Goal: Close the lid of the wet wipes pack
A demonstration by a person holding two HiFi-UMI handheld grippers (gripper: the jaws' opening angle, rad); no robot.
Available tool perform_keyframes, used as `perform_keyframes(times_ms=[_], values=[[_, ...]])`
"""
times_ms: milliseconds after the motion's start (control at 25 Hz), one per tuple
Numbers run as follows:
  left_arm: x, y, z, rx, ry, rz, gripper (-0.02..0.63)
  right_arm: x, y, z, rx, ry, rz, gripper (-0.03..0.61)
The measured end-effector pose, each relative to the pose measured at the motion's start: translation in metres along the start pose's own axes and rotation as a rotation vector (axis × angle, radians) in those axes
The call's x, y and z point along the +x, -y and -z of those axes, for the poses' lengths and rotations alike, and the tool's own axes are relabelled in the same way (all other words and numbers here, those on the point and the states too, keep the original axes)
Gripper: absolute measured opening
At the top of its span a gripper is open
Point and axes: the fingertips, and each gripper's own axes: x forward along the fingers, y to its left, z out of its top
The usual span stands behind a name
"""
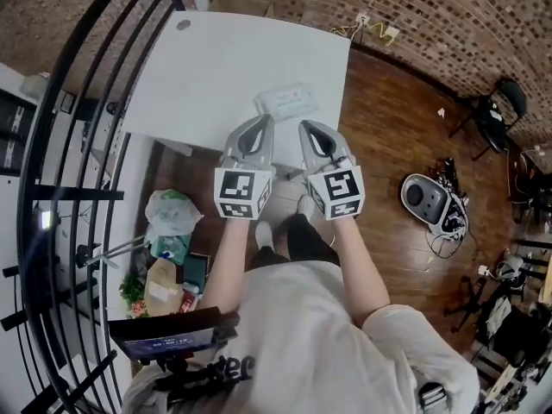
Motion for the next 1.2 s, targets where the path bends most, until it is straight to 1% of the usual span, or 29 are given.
perform_keyframes(times_ms=[120,200,360,520,600,720,800,880,960,1040,1120,1200], values=[[-0.014,0.021,-0.022,0.021,0.039,0.011,0.017,-0.028,-0.001,-0.026,0.013,0.068,0.015,-0.015],[-0.019,0.033,-0.034,0.034,0.061,0.005,0.017,-0.044,0.007,-0.041,-0.002,0.101,0.027,-0.015],[-0.035,0.057,-0.046,0.064,0.088,-0.018,0.017,-0.075,0.014,-0.053,-0.019,0.147,0.035,-0.015],[-0.055,0.086,-0.049,0.074,0.107,-0.060,0.017,-0.115,0.005,-0.049,-0.030,0.185,-0.011,-0.015],[-0.061,0.113,-0.044,0.069,0.108,-0.077,0.017,-0.142,0.006,-0.041,-0.025,0.193,-0.040,-0.015],[-0.068,0.165,-0.028,0.061,0.095,-0.102,0.017,-0.187,0.021,-0.018,0.027,0.185,-0.058,-0.015],[-0.073,0.202,-0.015,0.095,0.074,-0.121,0.017,-0.216,0.034,-0.004,0.035,0.172,-0.053,-0.015],[-0.080,0.227,-0.005,0.140,0.051,-0.150,0.017,-0.235,0.044,0.005,-0.004,0.161,-0.040,-0.015],[-0.087,0.234,0.002,0.153,0.028,-0.183,0.017,-0.242,0.048,0.009,-0.011,0.159,-0.036,-0.015],[-0.094,0.236,-0.001,0.137,0.026,-0.208,0.017,-0.246,0.050,0.005,0.034,0.176,-0.051,-0.015],[-0.099,0.237,-0.006,0.131,0.045,-0.219,0.017,-0.252,0.048,-0.003,0.049,0.205,-0.067,-0.015],[-0.101,0.238,-0.017,0.143,0.077,-0.219,0.017,-0.255,0.046,-0.013,0.035,0.234,-0.074,-0.015]])
